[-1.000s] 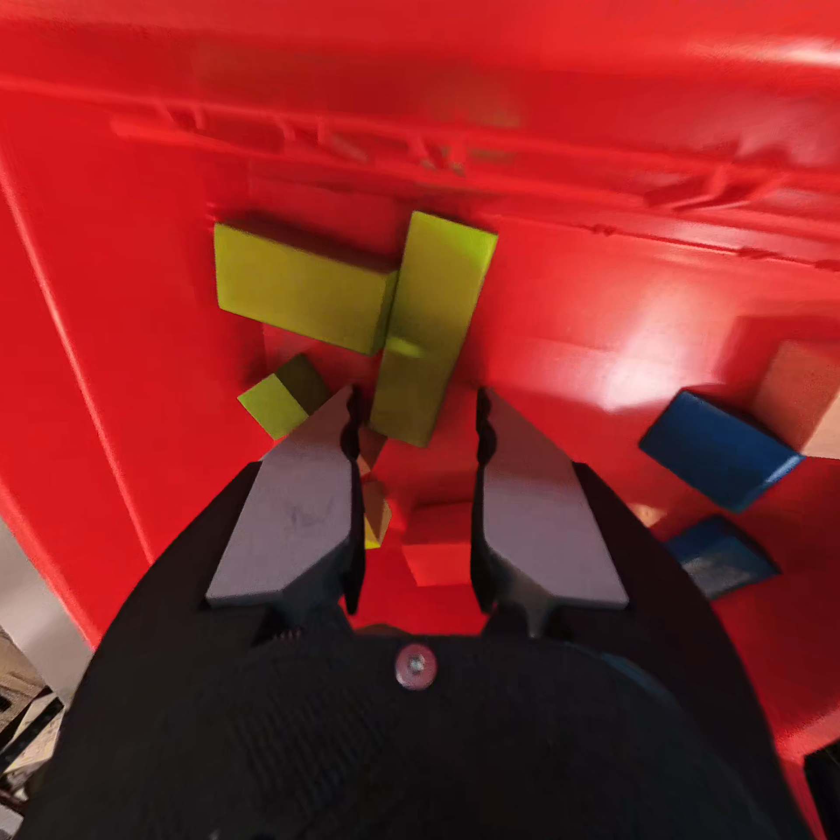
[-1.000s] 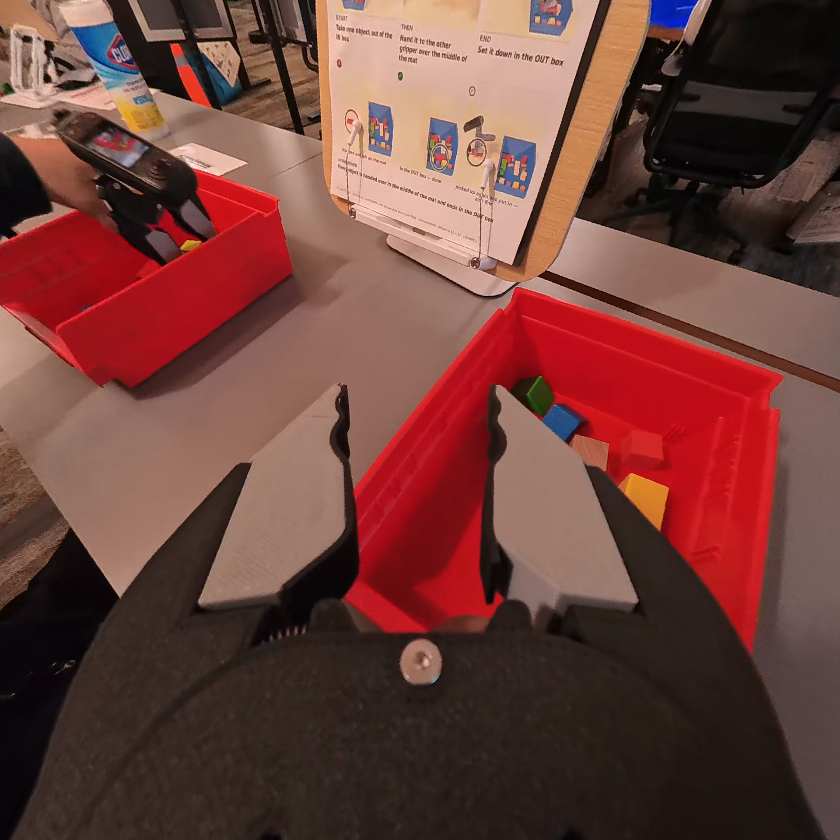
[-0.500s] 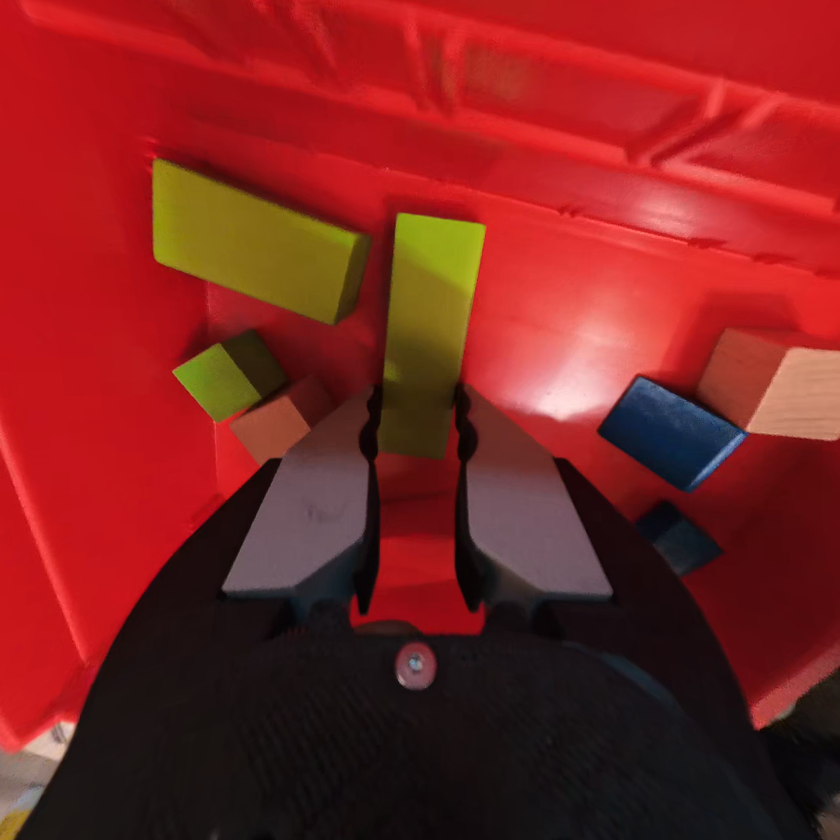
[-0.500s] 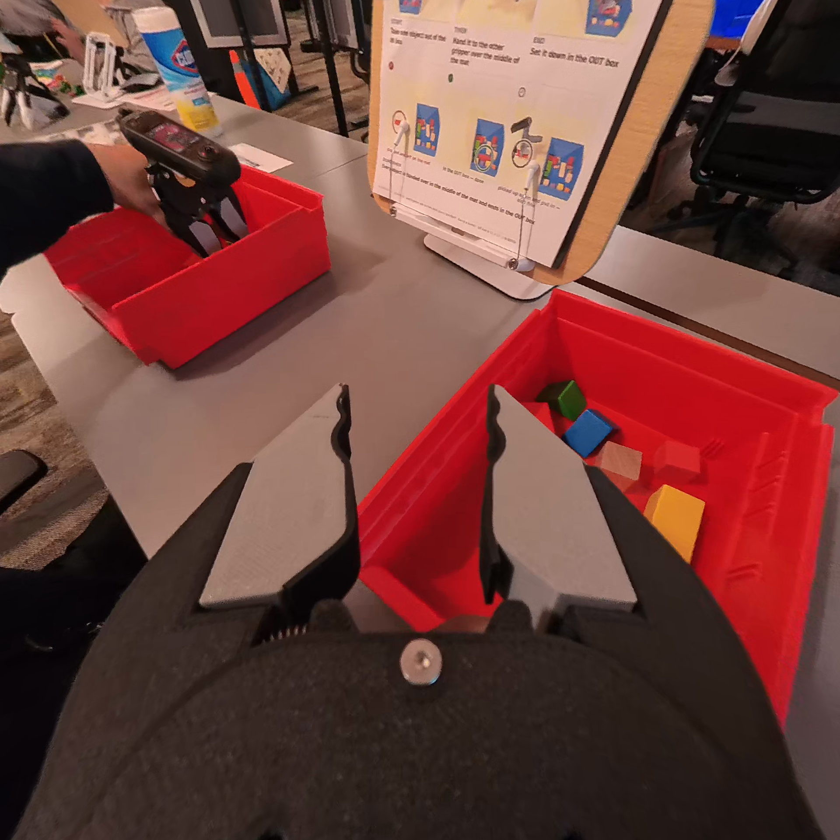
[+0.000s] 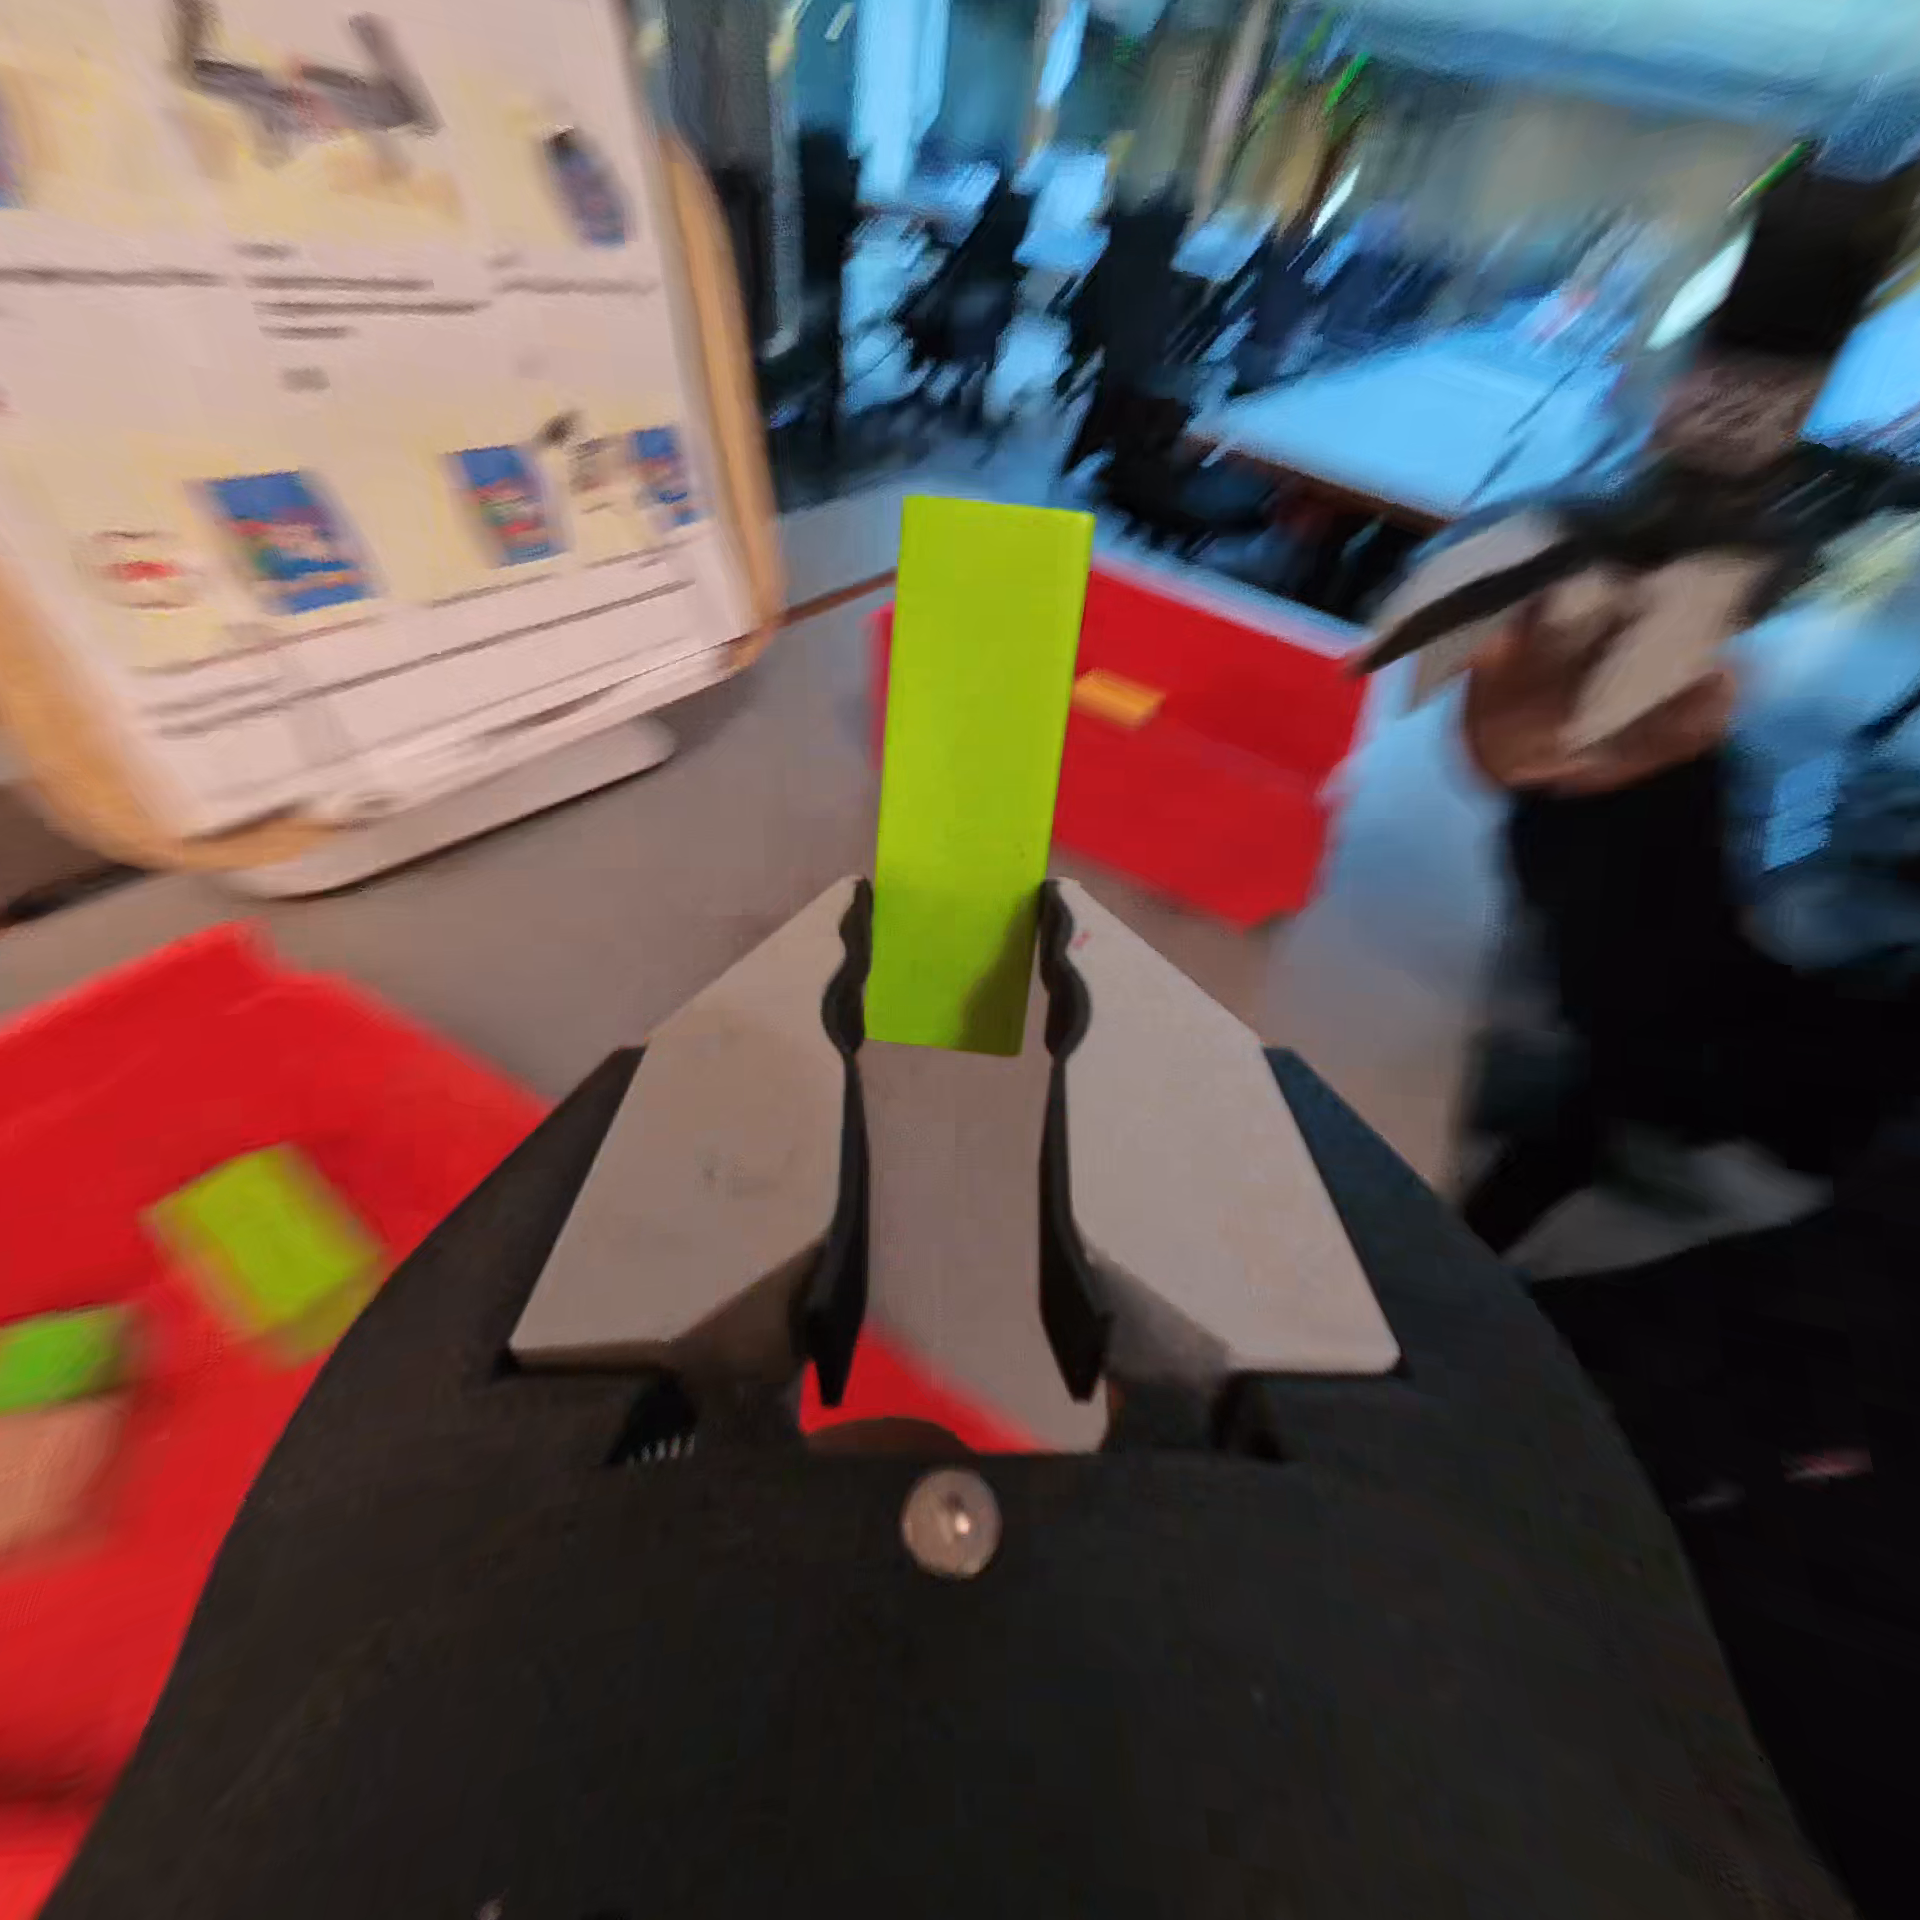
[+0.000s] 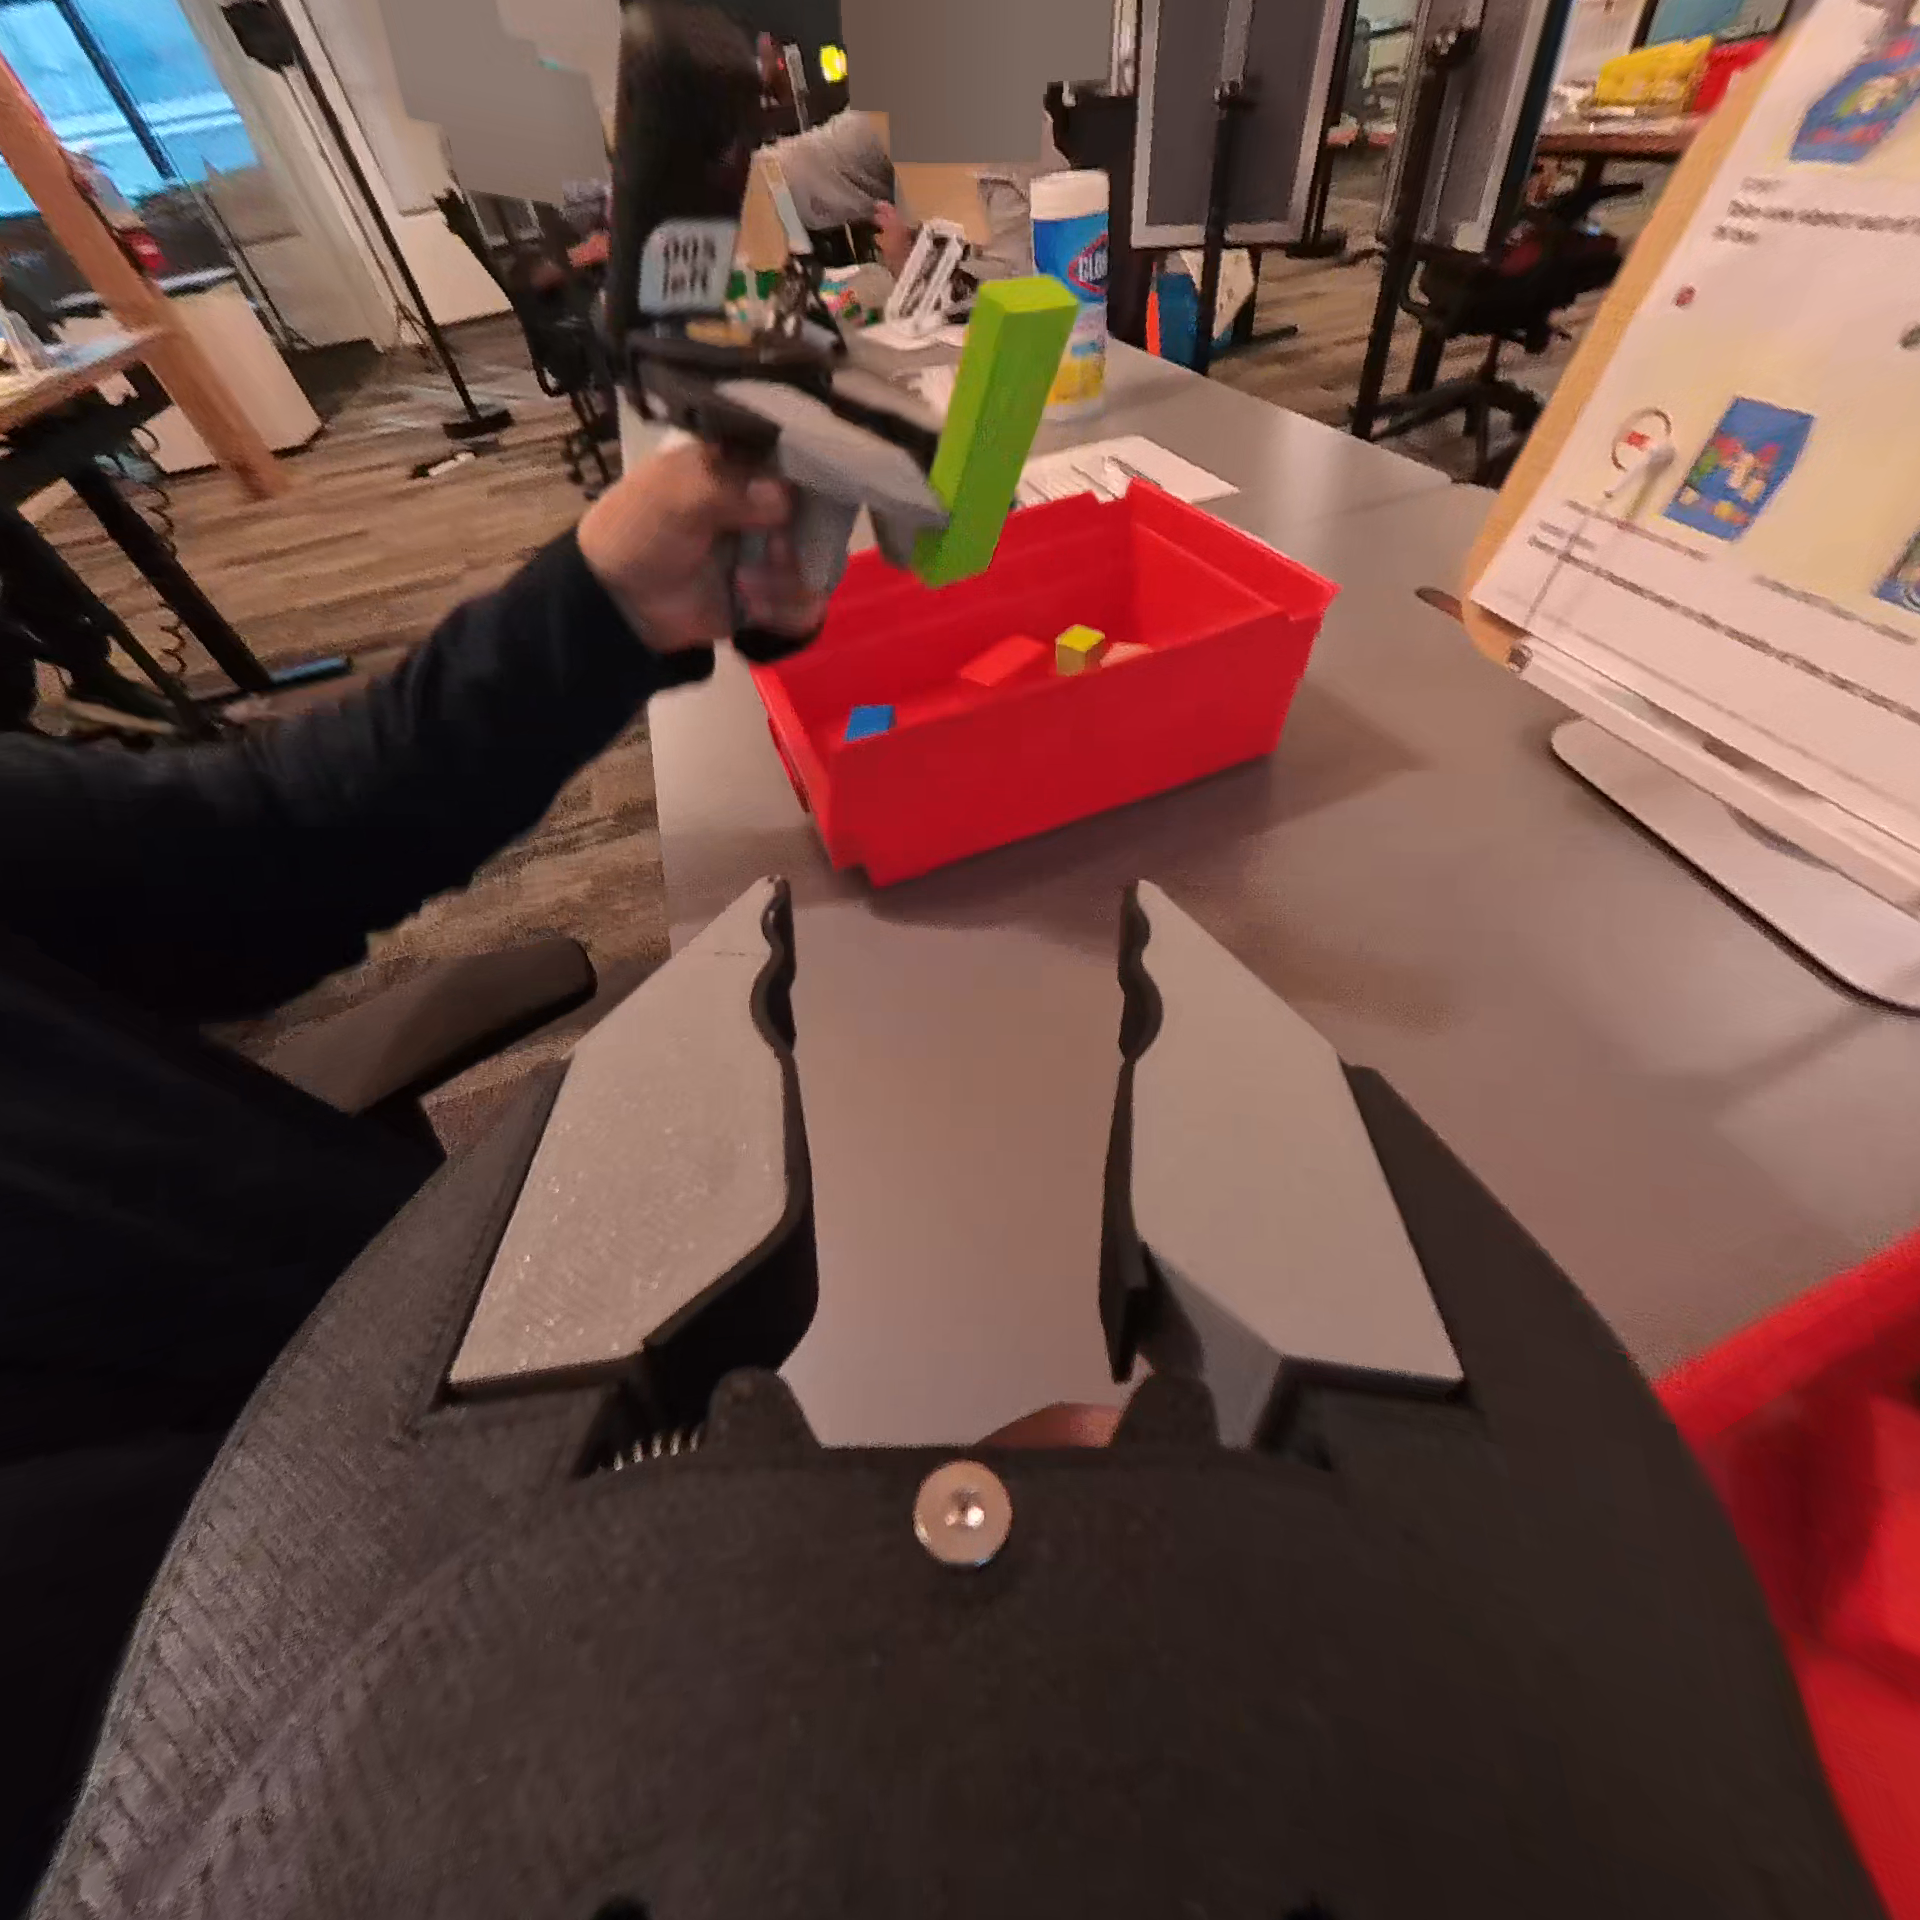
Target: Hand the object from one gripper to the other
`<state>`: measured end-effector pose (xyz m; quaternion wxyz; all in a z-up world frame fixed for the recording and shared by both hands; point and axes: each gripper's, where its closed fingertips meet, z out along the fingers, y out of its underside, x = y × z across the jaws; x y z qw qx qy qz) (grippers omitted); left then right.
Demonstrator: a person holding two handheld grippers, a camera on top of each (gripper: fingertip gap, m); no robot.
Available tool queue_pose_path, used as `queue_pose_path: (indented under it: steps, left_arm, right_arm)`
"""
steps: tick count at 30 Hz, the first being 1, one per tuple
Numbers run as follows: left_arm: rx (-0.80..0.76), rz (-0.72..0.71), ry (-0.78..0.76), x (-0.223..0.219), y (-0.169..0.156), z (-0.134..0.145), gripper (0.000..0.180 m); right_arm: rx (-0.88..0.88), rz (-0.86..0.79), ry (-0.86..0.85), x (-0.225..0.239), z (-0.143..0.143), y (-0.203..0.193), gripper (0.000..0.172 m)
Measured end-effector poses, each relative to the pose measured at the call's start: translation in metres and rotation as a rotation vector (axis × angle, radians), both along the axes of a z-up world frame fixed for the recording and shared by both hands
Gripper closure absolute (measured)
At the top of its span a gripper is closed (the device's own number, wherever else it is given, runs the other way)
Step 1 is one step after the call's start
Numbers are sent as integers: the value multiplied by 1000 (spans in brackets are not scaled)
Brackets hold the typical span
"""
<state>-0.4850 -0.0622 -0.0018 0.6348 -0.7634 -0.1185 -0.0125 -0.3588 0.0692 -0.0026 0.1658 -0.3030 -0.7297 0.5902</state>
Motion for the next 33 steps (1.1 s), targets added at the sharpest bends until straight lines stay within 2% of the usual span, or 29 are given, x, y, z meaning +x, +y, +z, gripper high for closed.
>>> queue_pose_path:
  steps: [2,4,9,14,15,17,23,26,28,31,33]
  left_arm:
    - [121,-119,-121,42,22,6,152]
    - [196,-208,-165,76,40,8,153]
    - [225,-334,-203,123,67,2,153]
    - [224,-352,-217,134,76,-6,152]
    - [222,-358,-218,136,78,-7,152]
    - [225,-345,-221,136,80,-10,152]
    - [194,-302,-291,124,86,-29,151]
    - [121,-252,-241,115,81,-38,142]
    - [90,-165,-169,99,72,-38,138]
    - [20,-19,-67,68,55,-40,138]
    - [-30,20,-28,58,46,-40,137]
  right_arm:
    - [-40,16,7,-7,6,-15,112]
    - [-108,73,-7,-8,14,-32,112]
    - [-188,125,-6,-7,28,-52,114]
    - [-199,129,-45,-9,23,-58,119]
    - [-202,138,-52,-9,21,-60,123]
    - [-206,172,-58,-6,18,-64,142]
    - [-164,106,-95,-16,-1,-56,142]
    - [-112,11,-91,-23,-8,-29,142]
    - [-76,-91,-89,-30,-6,10,142]
    - [123,-343,-105,-48,-16,97,142]
    - [313,-535,-172,-58,-37,163,143]
